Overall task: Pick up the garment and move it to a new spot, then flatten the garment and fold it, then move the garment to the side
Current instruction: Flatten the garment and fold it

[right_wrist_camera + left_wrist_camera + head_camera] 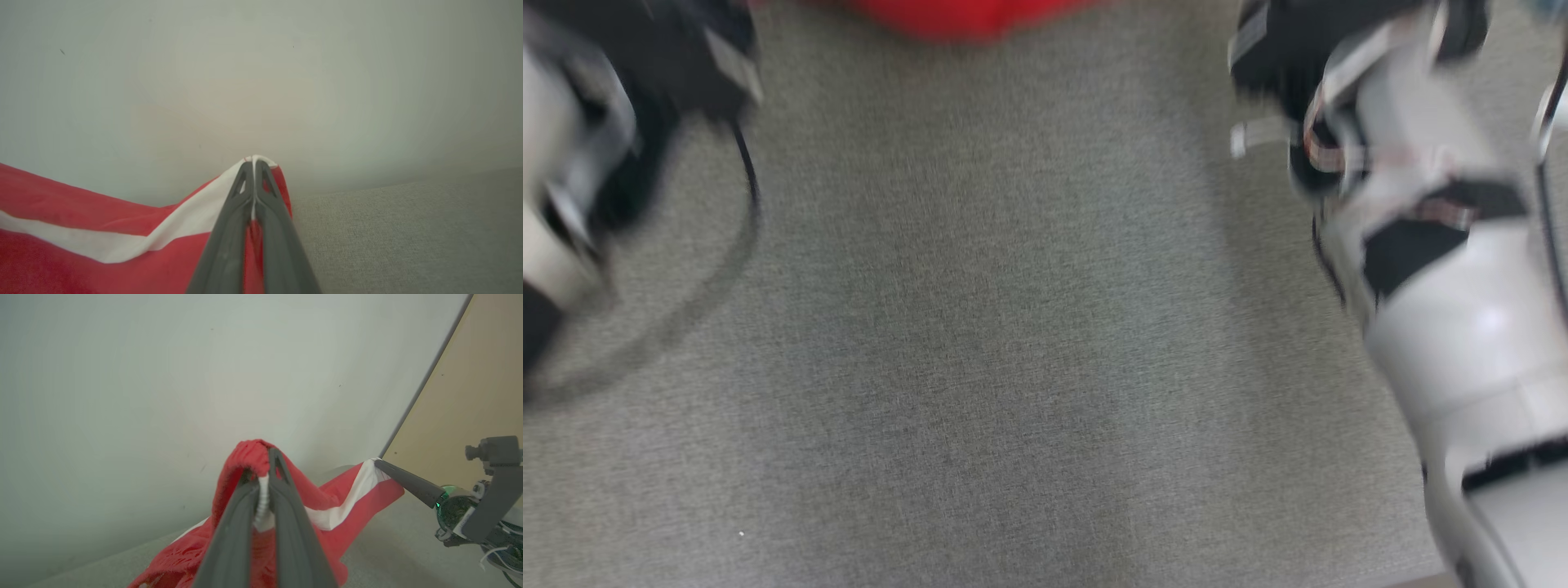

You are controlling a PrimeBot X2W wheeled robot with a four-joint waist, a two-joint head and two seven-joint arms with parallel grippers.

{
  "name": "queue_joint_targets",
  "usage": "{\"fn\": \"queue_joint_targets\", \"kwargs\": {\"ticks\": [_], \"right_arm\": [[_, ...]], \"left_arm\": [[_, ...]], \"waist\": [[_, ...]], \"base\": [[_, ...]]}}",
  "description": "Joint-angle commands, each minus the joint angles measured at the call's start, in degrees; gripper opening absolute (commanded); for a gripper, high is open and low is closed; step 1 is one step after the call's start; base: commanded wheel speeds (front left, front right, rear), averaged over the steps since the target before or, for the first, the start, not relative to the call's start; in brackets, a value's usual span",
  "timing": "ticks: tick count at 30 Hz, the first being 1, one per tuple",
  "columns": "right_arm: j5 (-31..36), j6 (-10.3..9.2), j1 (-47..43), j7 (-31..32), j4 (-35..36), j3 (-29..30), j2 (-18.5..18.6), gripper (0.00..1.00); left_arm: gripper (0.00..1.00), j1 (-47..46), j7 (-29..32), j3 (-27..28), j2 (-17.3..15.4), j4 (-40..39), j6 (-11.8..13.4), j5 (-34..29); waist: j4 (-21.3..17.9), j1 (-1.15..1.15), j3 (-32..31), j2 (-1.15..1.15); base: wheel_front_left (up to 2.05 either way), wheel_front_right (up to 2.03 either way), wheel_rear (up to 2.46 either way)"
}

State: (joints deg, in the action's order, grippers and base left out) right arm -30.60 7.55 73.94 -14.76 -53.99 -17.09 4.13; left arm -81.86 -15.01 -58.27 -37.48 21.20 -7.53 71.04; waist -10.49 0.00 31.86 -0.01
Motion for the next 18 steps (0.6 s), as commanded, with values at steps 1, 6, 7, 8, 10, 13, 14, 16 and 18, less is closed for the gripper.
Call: {"fn": "queue_joint_targets", "kwargs": {"ticks": [1, 6, 7, 8, 10, 13, 14, 16, 18], "right_arm": [[-1.06, -0.13, -2.91, -0.45, 1.08, -0.36, 0.96, 0.0], [-3.67, -0.13, -14.9, -0.47, 7.17, -1.29, 3.25, 0.0], [-4.29, -0.13, -17.19, -0.48, 8.45, -0.97, 3.67, 0.0], [-4.64, -0.13, -19.75, -0.47, 9.63, -0.92, 3.85, 0.0], [-5.32, -0.13, -26.85, -0.48, 13.65, -0.77, 4.68, 0.0], [-4.76, -0.13, -33.45, -0.41, 17.91, -0.77, 5.48, 0.0], [-4.58, -0.13, -35.75, -0.4, 18.92, -1.06, 5.76, 0.0], [-5.08, -0.13, -39.86, -0.41, 21.5, 0.29, 6.27, 0.0], [-5.35, -0.13, -44.18, -0.4, 23.61, 1.05, 6.3, 0.0]], "left_arm": [[0.0, 4.4, -0.19, 1.3, -0.06, -1.0, 0.09, -1.17], [0.0, 20.18, -0.21, 8.37, 1.57, -4.21, 0.07, -5.32], [0.0, 22.92, -0.21, 9.51, 2.25, -4.76, 0.08, -5.89], [0.0, 25.89, -0.21, 10.31, 2.88, -5.42, 0.08, -6.73], [0.0, 33.6, -0.21, 13.3, 4.97, -7.02, 0.08, -9.02], [0.0, 40.37, -0.22, 15.76, 7.09, -8.62, 0.08, -11.27], [0.0, 42.51, -0.22, 16.62, 7.76, -9.14, 0.08, -11.91], [0.0, 46.5, -0.22, 17.58, 8.72, -10.1, 0.08, -14.36], [0.0, 50.38, -0.22, 17.91, 9.87, -10.37, 0.08, -15.97]], "waist": [[0.18, 0.0, -2.69, 0.01], [0.76, 0.0, -6.41, 0.01], [0.98, 0.0, -7.11, 0.01], [1.12, 0.0, -7.75, 0.01], [1.77, 0.0, -9.62, 0.01], [2.38, 0.0, -11.29, 0.01], [2.61, 0.0, -11.75, 0.01], [3.1, 0.0, -12.71, 0.01], [3.61, 0.0, -13.75, 0.01]], "base": [[0.0, 0.0, 0.0], [0.0, 0.0, 0.0], [0.0, 0.0, 0.0], [0.0, 0.0, 0.0], [0.0, 0.0, 0.0], [0.0, 0.0, 0.0], [0.0, 0.0, 0.0], [0.0, 0.0, 0.0], [0.0, 0.0, 0.0]]}}
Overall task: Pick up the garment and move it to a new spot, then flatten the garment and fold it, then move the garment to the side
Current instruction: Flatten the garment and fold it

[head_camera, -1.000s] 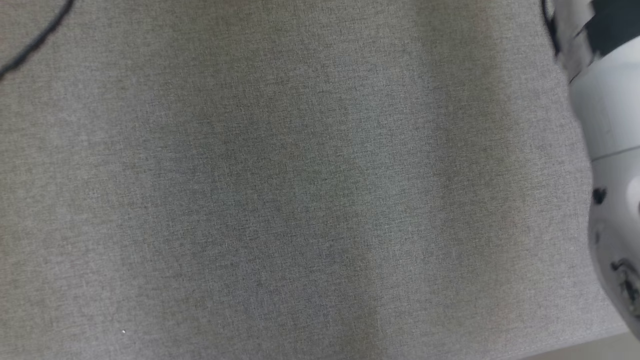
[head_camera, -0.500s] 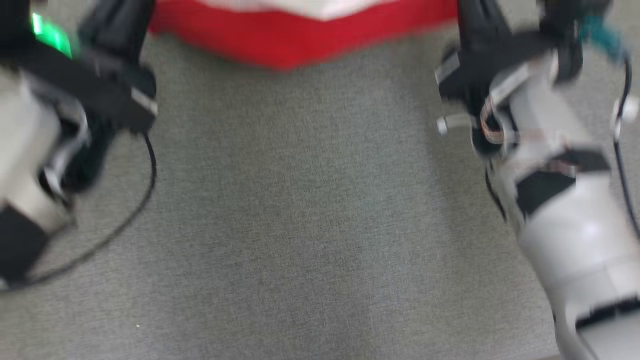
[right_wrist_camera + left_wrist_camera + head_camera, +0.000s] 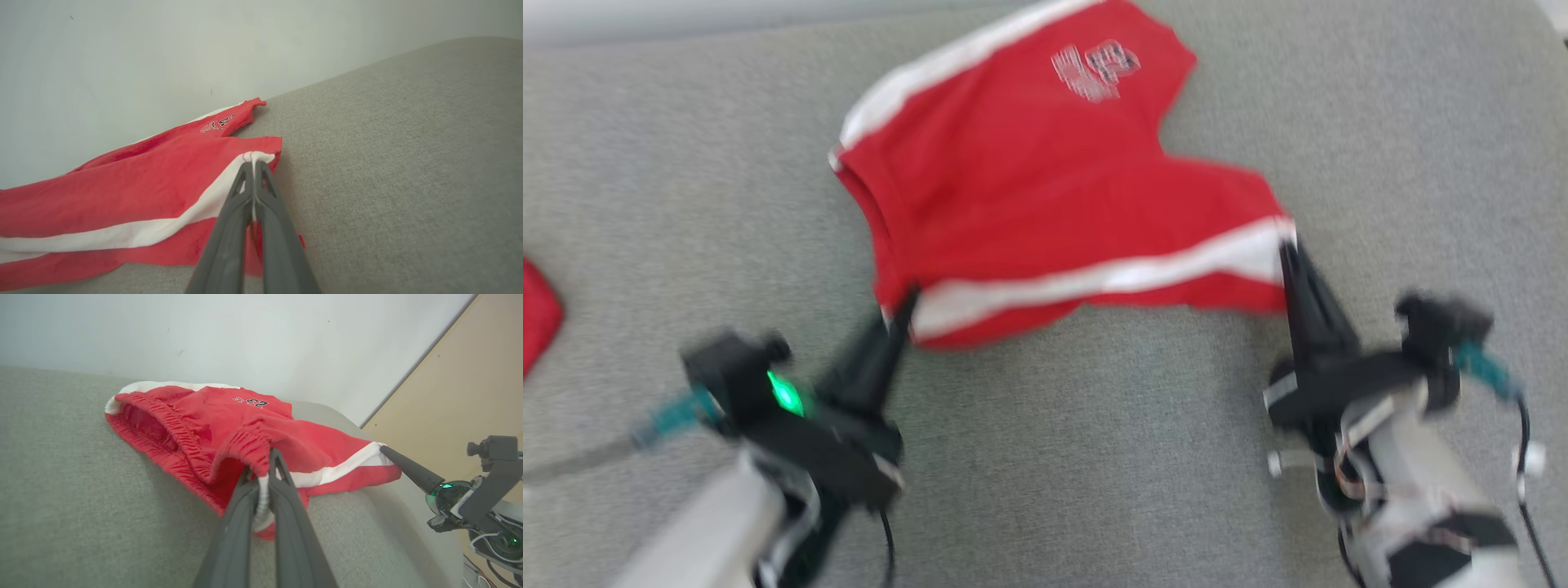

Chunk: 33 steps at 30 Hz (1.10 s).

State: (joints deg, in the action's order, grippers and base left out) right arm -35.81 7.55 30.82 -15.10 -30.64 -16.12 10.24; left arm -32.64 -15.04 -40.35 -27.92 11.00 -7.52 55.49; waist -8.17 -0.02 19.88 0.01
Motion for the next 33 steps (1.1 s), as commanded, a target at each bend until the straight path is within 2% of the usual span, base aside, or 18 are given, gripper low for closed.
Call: {"fn": "queue_joint_targets", "kwargs": {"ticks": [1, 8, 9, 10, 11, 21, 30, 33], "right_arm": [[-0.27, -0.13, -2.98, -0.07, 1.19, 0.54, 0.3, 0.0], [0.66, -0.13, -12.98, 0.9, 5.2, 3.09, -0.48, 0.0], [1.13, -0.13, -13.65, 0.94, 5.48, 3.58, -0.51, 0.22], [1.69, -0.13, -14.14, 0.95, 5.81, 3.96, -0.66, 0.92], [2.28, -0.13, -14.69, 0.93, 6.02, 4.28, -0.83, 1.0], [5.84, -0.13, -19.48, 0.68, 10.41, 8.56, -1.19, 1.0], [10.96, -0.13, -26.76, 0.24, 17.56, 14.84, -2.37, 1.0], [12.24, -0.13, -29.27, 0.16, 20.29, 16.71, -3.33, 1.0]], "left_arm": [[0.0, 2.8, -0.2, 0.07, 0.85, -0.25, 0.07, -1.17], [0.0, 10.7, -0.2, 0.36, 4.04, 2.04, 0.07, -4.05], [0.26, 11.11, -0.2, 0.77, 4.5, 2.43, 0.07, -4.89], [1.0, 11.37, -0.2, 1.11, 4.81, 2.64, 0.07, -5.9], [1.0, 11.8, -0.2, 1.46, 5.31, 2.86, 0.07, -6.32], [1.0, 17.04, -0.2, 10.58, 7.8, 0.98, 0.07, -11.66], [1.0, 25.22, -0.21, 24.92, 9.61, -4.29, 0.07, -21.66], [1.0, 27.78, -0.21, 30.64, 11.36, -5.82, 0.07, -25.4]], "waist": [[1.5, 0.02, -2.15, -0.01], [2.06, 0.02, -4.36, -0.01], [2.16, 0.02, -4.72, -0.01], [2.23, 0.02, -4.98, -0.01], [2.33, 0.02, -5.49, -0.01], [3.26, 0.02, -10.44, -0.01], [4.91, 0.02, -14.19, -0.01], [5.42, 0.02, -15.0, -0.01]], "base": [[0.0, 0.0, 0.0], [0.0, 0.0, 0.0], [0.0, 0.0, 0.0], [0.0, 0.0, 0.0], [0.0, 0.0, 0.0], [0.0, 0.0, 0.0], [0.0, 0.0, 0.0], [0.0, 0.0, 0.0]]}}
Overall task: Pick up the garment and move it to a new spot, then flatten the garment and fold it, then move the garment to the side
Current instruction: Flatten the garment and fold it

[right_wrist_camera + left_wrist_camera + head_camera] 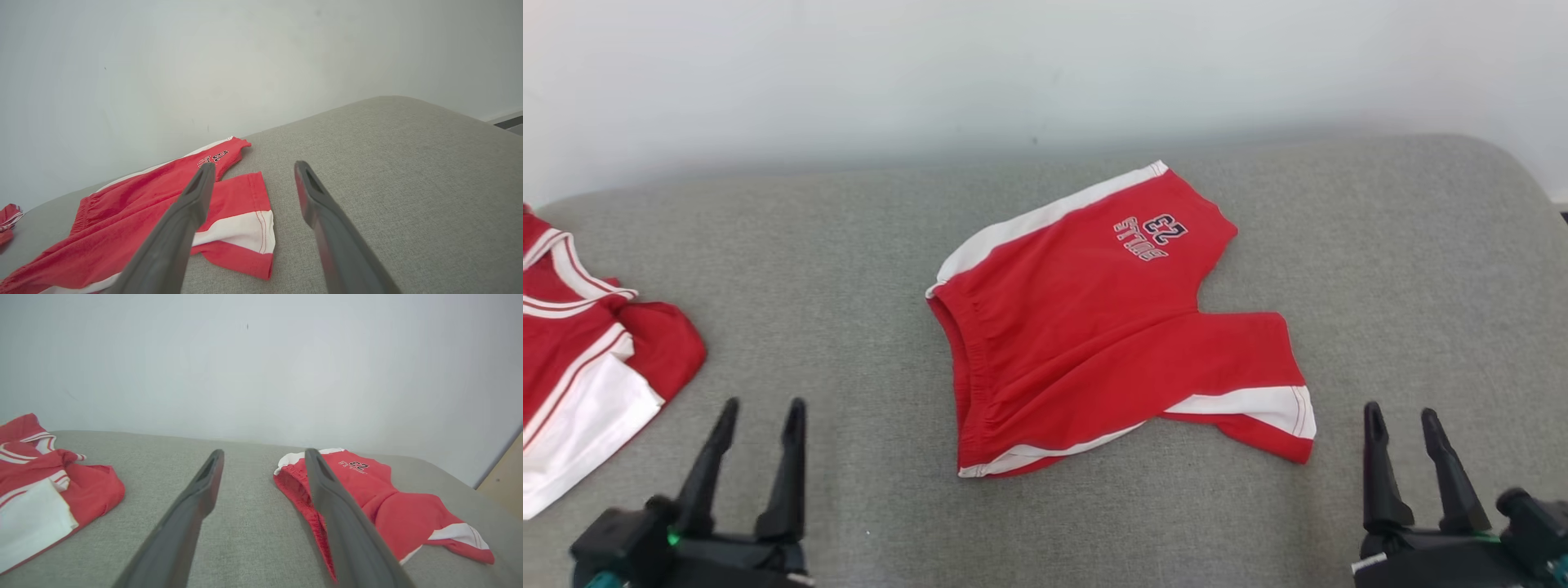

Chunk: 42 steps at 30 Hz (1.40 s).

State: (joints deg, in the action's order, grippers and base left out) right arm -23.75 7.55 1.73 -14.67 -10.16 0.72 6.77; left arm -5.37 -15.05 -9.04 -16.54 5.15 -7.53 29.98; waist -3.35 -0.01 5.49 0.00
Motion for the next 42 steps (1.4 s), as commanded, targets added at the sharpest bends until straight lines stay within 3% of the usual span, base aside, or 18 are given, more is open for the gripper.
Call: {"fn": "queue_joint_targets", "kwargs": {"ticks": [1, 9, 21, 38, 42], "right_arm": [[0.69, -0.13, -0.92, -0.29, 0.7, 0.38, -0.14, 1.0], [3.29, -0.13, -5.52, -0.48, 4.36, 2.94, -1.83, 1.0], [5.23, -0.13, -9.72, -0.56, 5.24, 4.81, -3.4, 1.0], [6.15, -0.13, -8.18, -0.5, 2.78, 3.21, -2.0, 1.0], [6.19, -0.13, -6.62, 0.12, 1.27, 2.41, -0.66, 1.0]], "left_arm": [[1.0, 1.35, -0.2, 1.01, 0.4, -0.36, 0.08, -1.28], [1.0, 7.15, -0.2, 9.58, 3.68, -2.13, 0.08, -9.4], [1.0, 13.97, -0.2, 14.5, 6.11, -2.57, 0.09, -15.02], [1.0, 11.17, -0.2, 9.18, 4.73, -0.78, 0.09, -13.75], [1.0, 9.91, -0.2, 5.21, 3.86, -0.33, 0.09, -12.39]], "waist": [[0.7, 0.01, -0.78, 0.0], [1.21, 0.01, -1.75, 0.0], [1.93, 0.01, -3.85, 0.0], [2.09, 0.01, -5.45, 0.0], [1.82, 0.01, -5.38, 0.0]], "base": [[0.0, 0.0, 0.0], [0.0, 0.0, 0.0], [0.0, 0.0, 0.0], [0.0, 0.0, 0.0], [0.0, 0.0, 0.0]]}}
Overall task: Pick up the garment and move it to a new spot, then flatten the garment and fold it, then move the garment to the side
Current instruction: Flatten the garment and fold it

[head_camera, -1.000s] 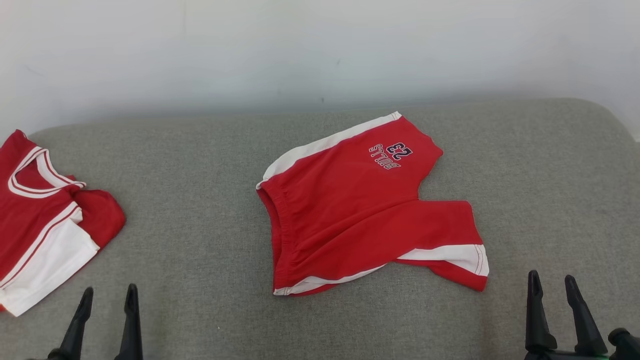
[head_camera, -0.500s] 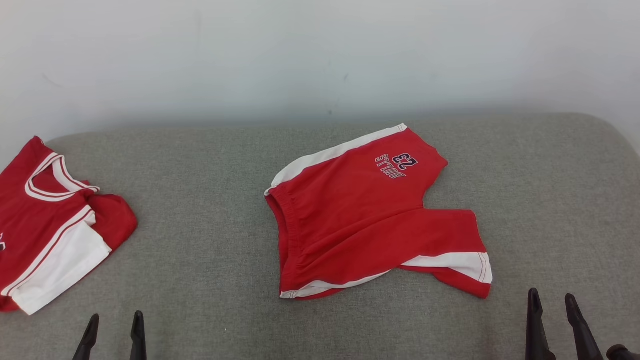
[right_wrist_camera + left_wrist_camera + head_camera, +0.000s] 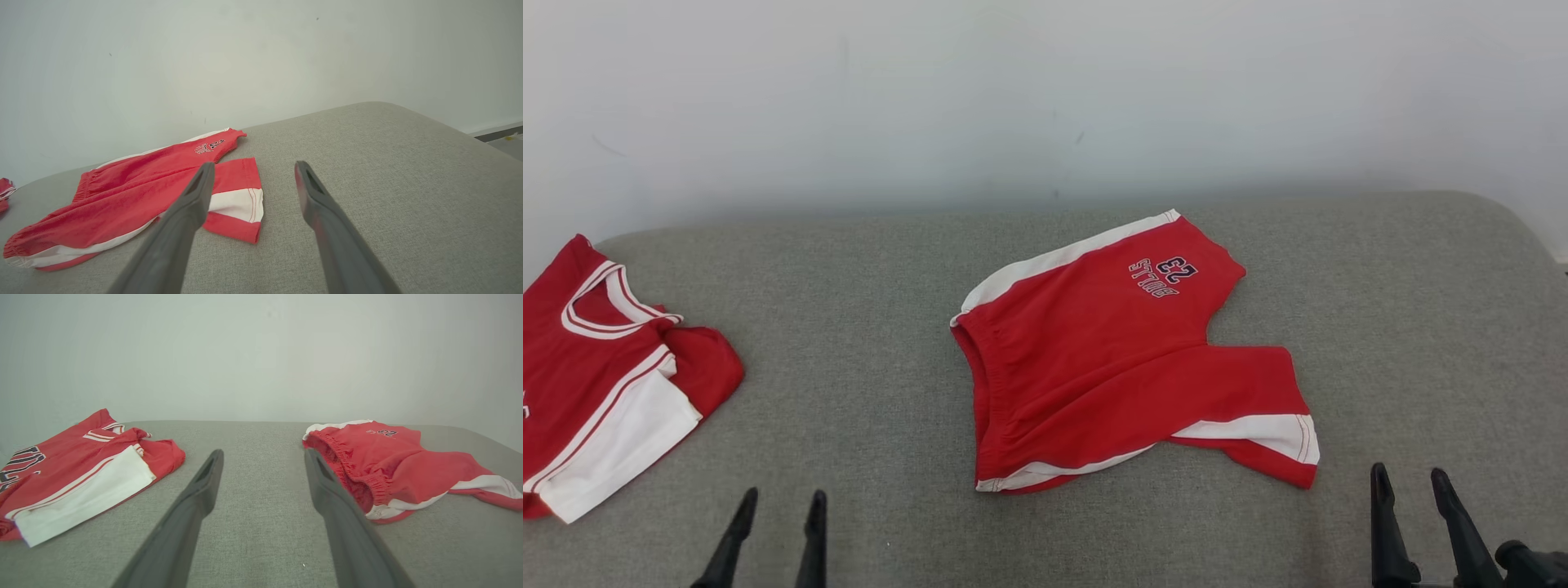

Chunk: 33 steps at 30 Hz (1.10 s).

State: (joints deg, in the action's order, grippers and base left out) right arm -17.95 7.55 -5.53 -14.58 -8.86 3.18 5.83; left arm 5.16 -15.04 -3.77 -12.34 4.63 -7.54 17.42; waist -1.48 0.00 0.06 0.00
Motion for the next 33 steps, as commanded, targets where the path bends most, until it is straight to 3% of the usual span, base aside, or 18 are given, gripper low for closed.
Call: {"fn": "queue_joint_targets", "kwargs": {"ticks": [1, 8, 15, 26, 33], "right_arm": [[0.34, -0.13, 1.11, 0.39, -0.58, -0.2, 0.6, 1.0], [0.48, -0.13, 7.24, 1.85, -6.45, -2.56, 3.07, 1.0], [0.86, -0.13, 15.76, 1.89, -16.58, -6.08, 4.17, 1.0], [-0.16, -0.13, 28.84, 0.31, -33.91, -10.19, 2.68, 1.0], [-0.94, -0.13, 32.51, -0.6, -39.23, -11.6, 2.16, 1.0]], "left_arm": [[1.0, -1.05, -0.21, -1.56, -0.68, 0.41, 0.1, 0.54], [1.0, -6.45, -0.21, -15.71, -3.72, 4.6, 0.1, 4.71], [1.0, -14.85, -0.2, -26.26, -5.33, 12.78, 0.1, 9.85], [1.0, -25.79, -0.21, -34.15, -7.11, 20.51, 0.1, 14.89], [1.0, -29.64, -0.21, -37.53, -7.06, 22.44, 0.1, 16.99]], "waist": [[-0.11, 0.0, 0.11, 0.0], [-0.96, 0.0, 1.51, 0.0], [-1.79, 0.0, 5.1, 0.0], [-2.41, 0.0, 11.08, 0.0], [-1.88, 0.0, 12.33, 0.0]], "base": [[0.0, 0.0, 0.0], [0.0, 0.0, 0.0], [0.0, 0.0, 0.0], [0.0, 0.0, 0.0], [0.0, 0.0, 0.0]]}}
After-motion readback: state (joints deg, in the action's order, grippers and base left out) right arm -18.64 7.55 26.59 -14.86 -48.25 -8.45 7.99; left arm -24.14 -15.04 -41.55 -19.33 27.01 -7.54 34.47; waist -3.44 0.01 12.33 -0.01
